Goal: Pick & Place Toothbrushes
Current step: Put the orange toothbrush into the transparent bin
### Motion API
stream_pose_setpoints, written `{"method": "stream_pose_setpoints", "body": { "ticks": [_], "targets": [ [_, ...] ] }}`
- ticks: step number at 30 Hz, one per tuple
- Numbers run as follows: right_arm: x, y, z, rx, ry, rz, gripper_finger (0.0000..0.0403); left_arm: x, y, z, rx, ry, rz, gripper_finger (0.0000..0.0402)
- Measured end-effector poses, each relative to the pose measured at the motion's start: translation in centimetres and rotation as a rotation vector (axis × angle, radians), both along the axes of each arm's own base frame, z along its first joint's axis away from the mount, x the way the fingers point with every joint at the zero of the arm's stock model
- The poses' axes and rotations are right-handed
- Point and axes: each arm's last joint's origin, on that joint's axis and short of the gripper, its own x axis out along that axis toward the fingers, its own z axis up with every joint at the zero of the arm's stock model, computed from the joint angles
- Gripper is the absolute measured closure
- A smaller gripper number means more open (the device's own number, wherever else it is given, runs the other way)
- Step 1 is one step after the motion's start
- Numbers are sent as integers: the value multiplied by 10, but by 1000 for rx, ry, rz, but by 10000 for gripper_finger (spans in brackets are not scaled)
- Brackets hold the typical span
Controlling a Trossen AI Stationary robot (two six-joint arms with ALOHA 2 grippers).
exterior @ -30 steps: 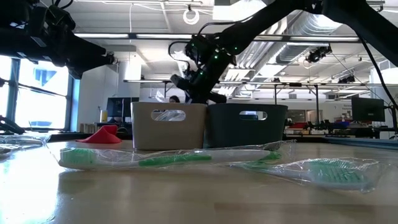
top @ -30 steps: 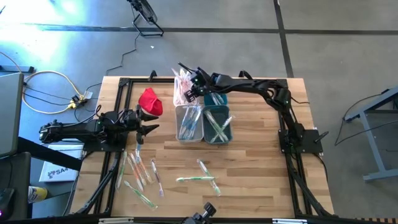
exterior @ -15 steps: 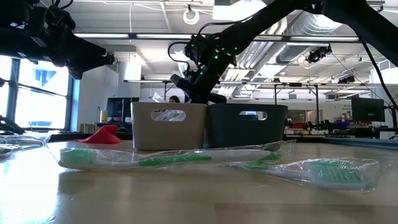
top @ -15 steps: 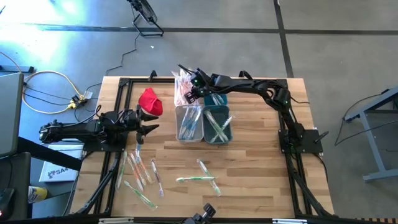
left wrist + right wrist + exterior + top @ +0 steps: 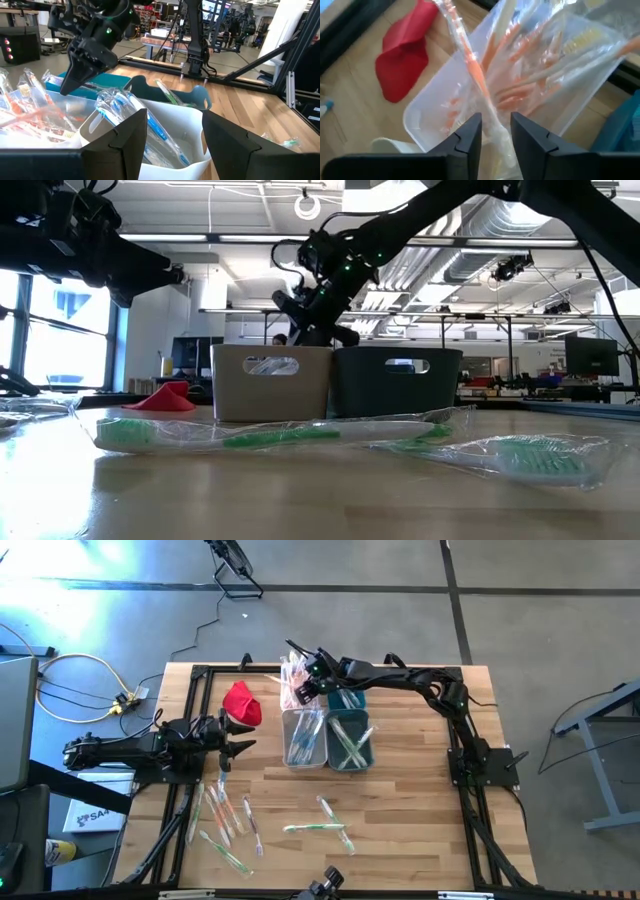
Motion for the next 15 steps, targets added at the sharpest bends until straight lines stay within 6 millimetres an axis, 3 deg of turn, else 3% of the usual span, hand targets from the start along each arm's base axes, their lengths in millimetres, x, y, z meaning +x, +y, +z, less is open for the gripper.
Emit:
{"method": "stream_pose_setpoints", "body": {
  "ticks": [4, 11, 15],
  "targets": [
    [-2, 0, -1, 13, 22, -1, 326, 0, 0, 0, 0, 0, 0, 213],
    [-12, 3, -9, 39, 153, -2, 393, 0, 0, 0, 0, 0, 0, 213],
    [-13, 9, 10, -34, 135, 27, 399, 0, 0, 0, 0, 0, 0, 213]
  ]
}}
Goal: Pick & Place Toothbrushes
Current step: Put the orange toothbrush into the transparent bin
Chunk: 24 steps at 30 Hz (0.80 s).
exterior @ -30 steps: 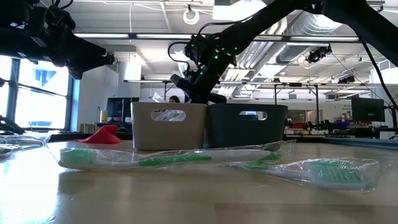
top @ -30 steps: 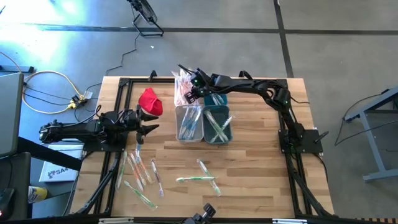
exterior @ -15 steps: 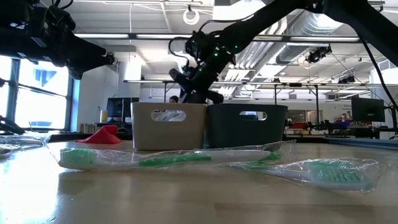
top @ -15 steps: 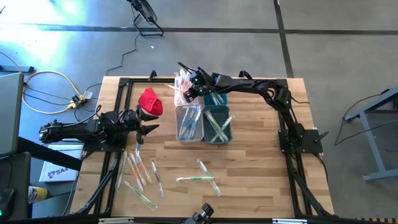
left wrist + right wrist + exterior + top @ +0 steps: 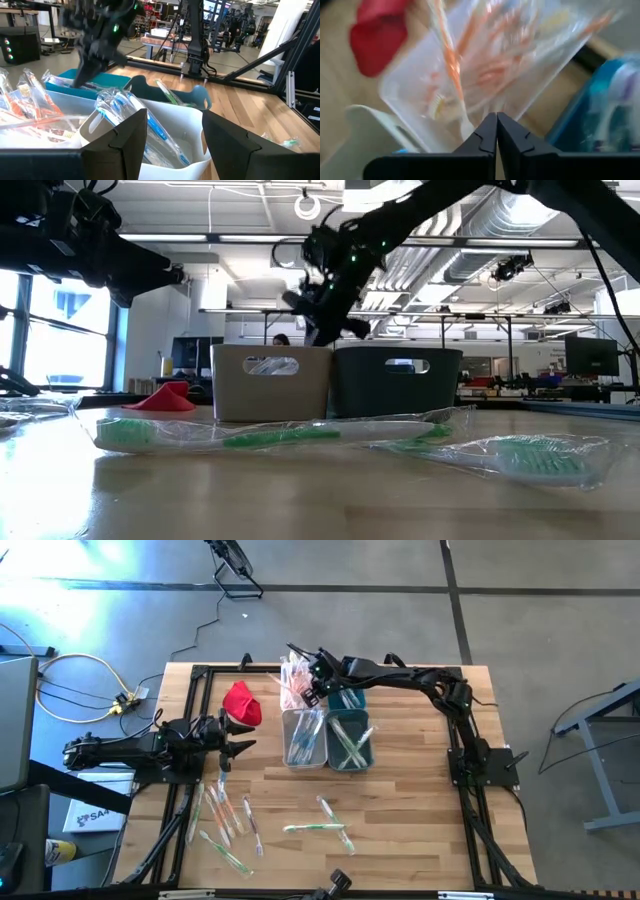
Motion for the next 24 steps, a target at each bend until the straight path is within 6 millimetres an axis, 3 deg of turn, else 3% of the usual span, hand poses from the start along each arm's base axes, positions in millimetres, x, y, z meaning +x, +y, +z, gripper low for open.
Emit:
{"method": "stream_pose_setpoints", "body": {
  "ticks": [7, 15, 24],
  "targets": [
    [-5, 25, 56, -161, -99, 85, 400, 0, 0, 0, 0, 1, 0, 213],
    [-23, 74, 114, -241, -154, 198, 400, 0, 0, 0, 0, 0, 1, 213],
    [-42, 128, 148, -231, -188, 323, 399, 0, 0, 0, 0, 0, 0, 213]
  ]
}}
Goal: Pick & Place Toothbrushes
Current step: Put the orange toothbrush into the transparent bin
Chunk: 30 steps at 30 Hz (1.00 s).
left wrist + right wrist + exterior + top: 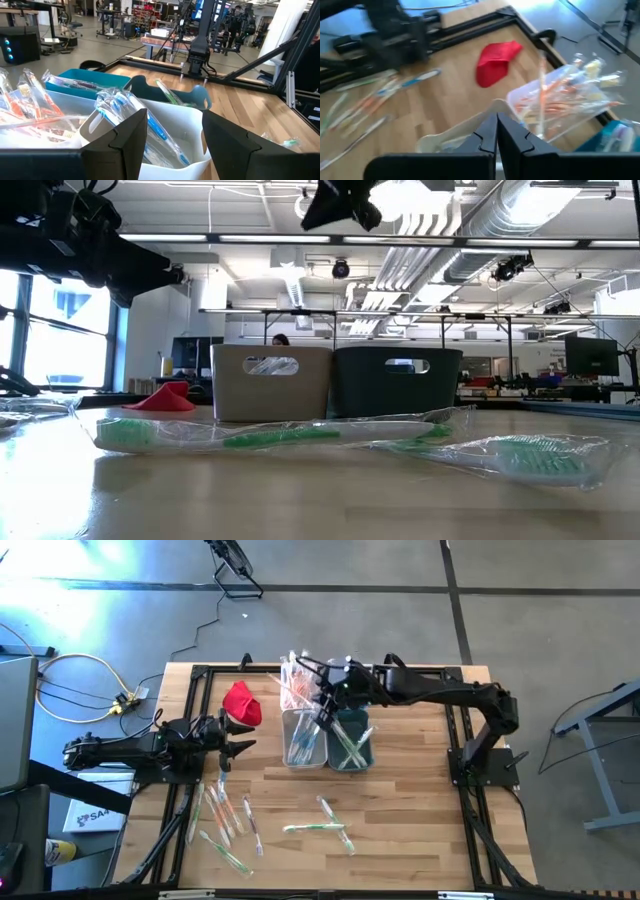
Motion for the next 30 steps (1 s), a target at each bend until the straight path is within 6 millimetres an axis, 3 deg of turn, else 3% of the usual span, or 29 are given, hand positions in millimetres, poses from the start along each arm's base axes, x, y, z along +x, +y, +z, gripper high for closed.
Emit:
{"method": "stream_pose_setpoints", "body": {
  "ticks": [9, 16, 24, 30],
  "targets": [
    [2, 37, 6, -2, -34, 72, 396, 0, 0, 0, 0, 0, -1, 213],
    [0, 49, 2, 65, -8, -19, 396, 0, 0, 0, 0, 0, -1, 213],
    [-11, 57, -10, 166, 136, -70, 396, 0, 0, 0, 0, 0, -1, 213],
    [-17, 73, -13, 23, 199, -143, 396, 0, 0, 0, 0, 0, -1, 213]
  ]
}}
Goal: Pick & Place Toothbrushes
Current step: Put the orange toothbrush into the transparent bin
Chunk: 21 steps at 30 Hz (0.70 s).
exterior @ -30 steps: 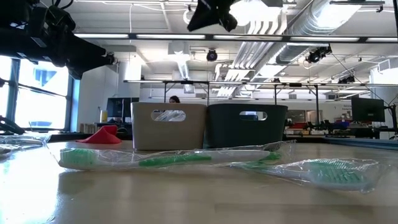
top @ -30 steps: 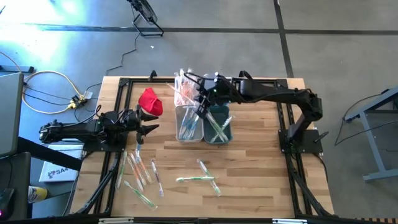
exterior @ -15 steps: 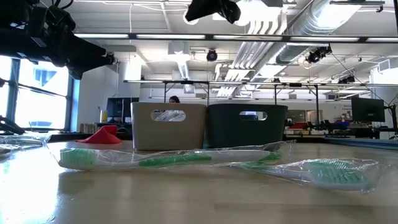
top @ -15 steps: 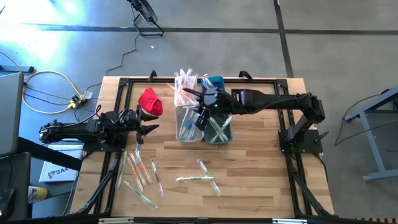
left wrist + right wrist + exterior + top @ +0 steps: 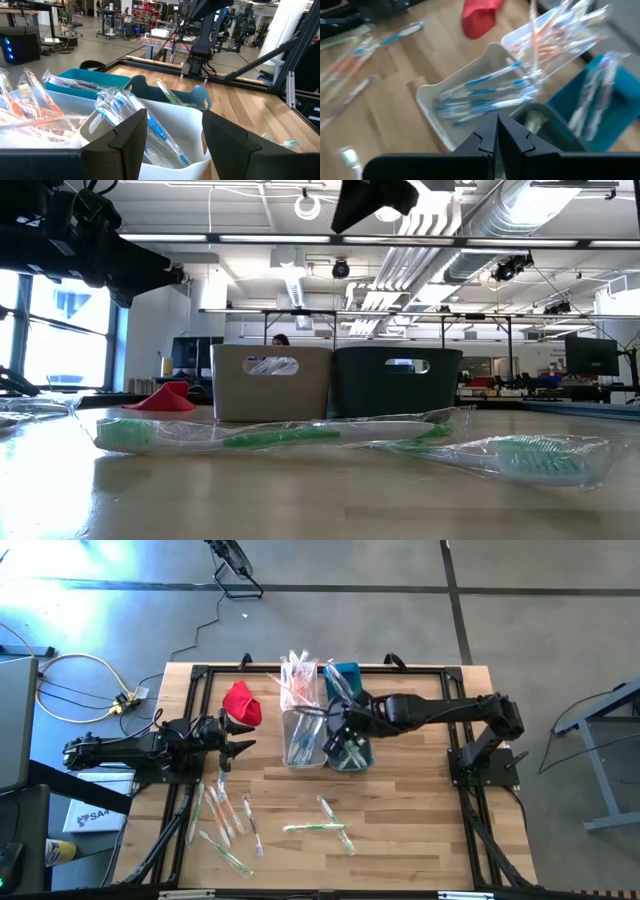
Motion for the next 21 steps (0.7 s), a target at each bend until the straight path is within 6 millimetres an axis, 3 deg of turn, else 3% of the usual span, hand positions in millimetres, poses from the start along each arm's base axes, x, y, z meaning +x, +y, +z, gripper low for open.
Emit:
{"method": "stream_pose_setpoints", "body": {
  "ticks": [6, 11, 15, 21],
  "targets": [
    [-14, 19, 11, -153, 9, -23, 396, 0, 0, 0, 0, 0, 0, 213],
    [-39, 29, 21, -174, -23, -9, 396, 0, 0, -1, -1, 10, -1, 213],
    [-58, 32, 12, -158, -98, 8, 396, 0, 0, -4, -6, 38, -1, 213],
    [-91, 25, -26, -57, -249, 69, 396, 0, 0, -5, -36, 50, -4, 213]
  ]
}}
